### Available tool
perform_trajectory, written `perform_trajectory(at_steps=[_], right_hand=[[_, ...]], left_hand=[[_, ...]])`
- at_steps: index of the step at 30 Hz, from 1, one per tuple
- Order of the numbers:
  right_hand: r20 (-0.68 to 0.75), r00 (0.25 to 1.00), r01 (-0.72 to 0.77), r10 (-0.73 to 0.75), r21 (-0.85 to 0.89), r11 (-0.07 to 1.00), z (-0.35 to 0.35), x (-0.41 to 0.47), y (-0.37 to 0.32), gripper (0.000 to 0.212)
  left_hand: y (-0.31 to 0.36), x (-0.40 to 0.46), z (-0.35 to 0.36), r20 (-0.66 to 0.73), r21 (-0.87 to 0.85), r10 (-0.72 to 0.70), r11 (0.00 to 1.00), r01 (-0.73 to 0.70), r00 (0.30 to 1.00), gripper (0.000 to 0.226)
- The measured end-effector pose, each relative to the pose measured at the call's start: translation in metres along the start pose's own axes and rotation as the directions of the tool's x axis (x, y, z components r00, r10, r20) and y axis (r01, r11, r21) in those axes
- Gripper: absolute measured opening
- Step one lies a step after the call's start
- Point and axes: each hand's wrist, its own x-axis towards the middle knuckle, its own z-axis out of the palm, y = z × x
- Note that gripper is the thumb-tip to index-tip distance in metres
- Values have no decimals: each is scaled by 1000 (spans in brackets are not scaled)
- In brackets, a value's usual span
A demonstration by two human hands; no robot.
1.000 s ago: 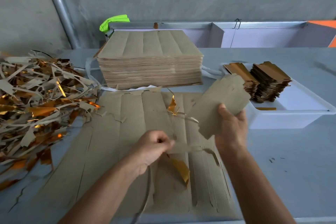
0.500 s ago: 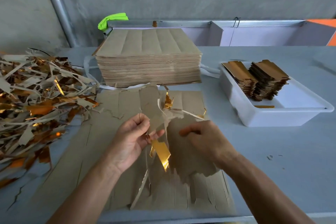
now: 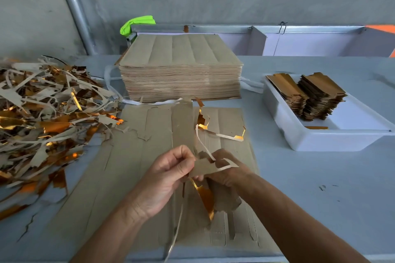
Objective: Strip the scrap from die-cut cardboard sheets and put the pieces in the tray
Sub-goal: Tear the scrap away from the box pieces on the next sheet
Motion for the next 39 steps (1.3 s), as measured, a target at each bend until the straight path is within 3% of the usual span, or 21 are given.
perform_trajectory(at_steps=[4,7,10,14,18,22,25,29,32,34,36,39], right_hand=[[-166,986,9,24,193,981,3,6,9,14],[-250,968,41,28,266,963,8,5,18,16],[-249,968,78,-17,235,969,15,3,21,10],[-224,974,59,-5,234,970,23,0,20,25],[-173,985,25,-2,134,991,23,1,19,16],[-197,976,-26,89,301,953,5,1,26,9],[-191,971,-48,141,423,905,-9,-3,30,6],[-177,974,-31,144,522,853,-17,-7,35,2],[-194,972,4,135,584,812,-16,-8,36,8],[-205,973,38,107,598,800,-11,-7,35,11],[-218,974,75,63,571,817,-6,-6,35,9],[-252,968,126,6,505,854,-6,-6,36,8]], left_hand=[[5,-2,-4,-126,-185,-58,982,34,990,11],[7,-2,-9,-232,-120,-29,993,1,972,12],[4,0,-5,-282,-66,8,997,-28,959,12],[-2,4,6,-219,-47,22,998,-33,976,11],[-1,7,0,-209,-40,29,998,-38,977,12],[13,8,-23,-361,86,115,992,-90,926,12],[22,7,-41,-426,298,185,953,-56,886,16],[19,0,-52,-352,703,273,709,60,895,17],[15,-2,-47,-312,856,9,437,277,950,63],[11,2,-38,-270,929,-114,229,289,956,99],[6,6,-29,-226,950,-187,174,259,956,118],[7,10,-19,-235,949,-256,146,278,938,102]])
